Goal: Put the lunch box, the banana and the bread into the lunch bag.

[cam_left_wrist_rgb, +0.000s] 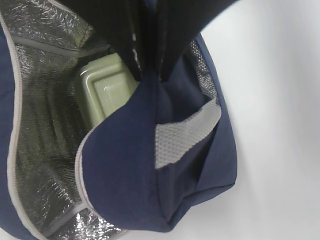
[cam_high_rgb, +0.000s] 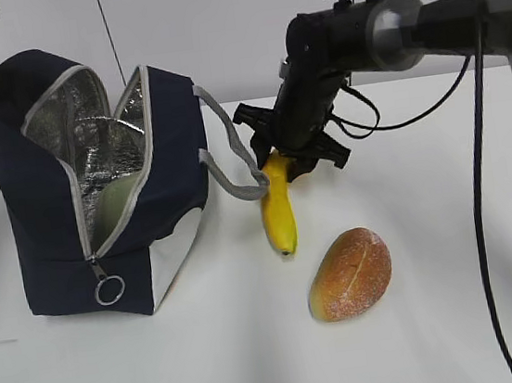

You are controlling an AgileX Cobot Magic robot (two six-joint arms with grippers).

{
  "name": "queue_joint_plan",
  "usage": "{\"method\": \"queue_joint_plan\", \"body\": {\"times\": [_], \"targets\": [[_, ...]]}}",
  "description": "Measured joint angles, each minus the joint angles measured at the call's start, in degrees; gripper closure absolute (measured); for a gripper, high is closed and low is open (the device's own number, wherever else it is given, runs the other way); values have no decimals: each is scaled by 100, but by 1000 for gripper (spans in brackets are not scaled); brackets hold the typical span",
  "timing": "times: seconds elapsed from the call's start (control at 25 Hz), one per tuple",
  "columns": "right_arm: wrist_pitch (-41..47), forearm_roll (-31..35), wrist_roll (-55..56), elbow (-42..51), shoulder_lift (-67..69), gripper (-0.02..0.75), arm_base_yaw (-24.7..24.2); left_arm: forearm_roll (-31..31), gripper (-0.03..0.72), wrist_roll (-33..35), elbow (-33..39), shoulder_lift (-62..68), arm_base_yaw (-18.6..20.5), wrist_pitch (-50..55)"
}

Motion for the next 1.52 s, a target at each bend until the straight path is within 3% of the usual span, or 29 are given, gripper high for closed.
{"method": "queue_joint_plan", "body": {"times": [0.2, 0.4, 0.52, 0.88, 1.04, 1.52], "targets": [[1238, -827, -155, -721, 0, 379, -135, 0, 702, 0, 0, 0, 0, 0], [2286, -908, -1063, -1518, 0, 381, -631, 0, 702, 0, 0, 0, 0, 0], [2449, -982, -1654, -2059, 0, 381, -745, -10, 702, 0, 0, 0, 0, 0], [2560, 236, -2480, -2963, -423, 381, -713, -74, 702, 0, 0, 0, 0, 0], [2597, 646, -2682, -2977, -863, 381, -482, -270, 702, 0, 0, 0, 0, 10], [2647, 1279, -2825, -3032, -770, 381, 939, -1050, 702, 0, 0, 0, 0, 10]]}}
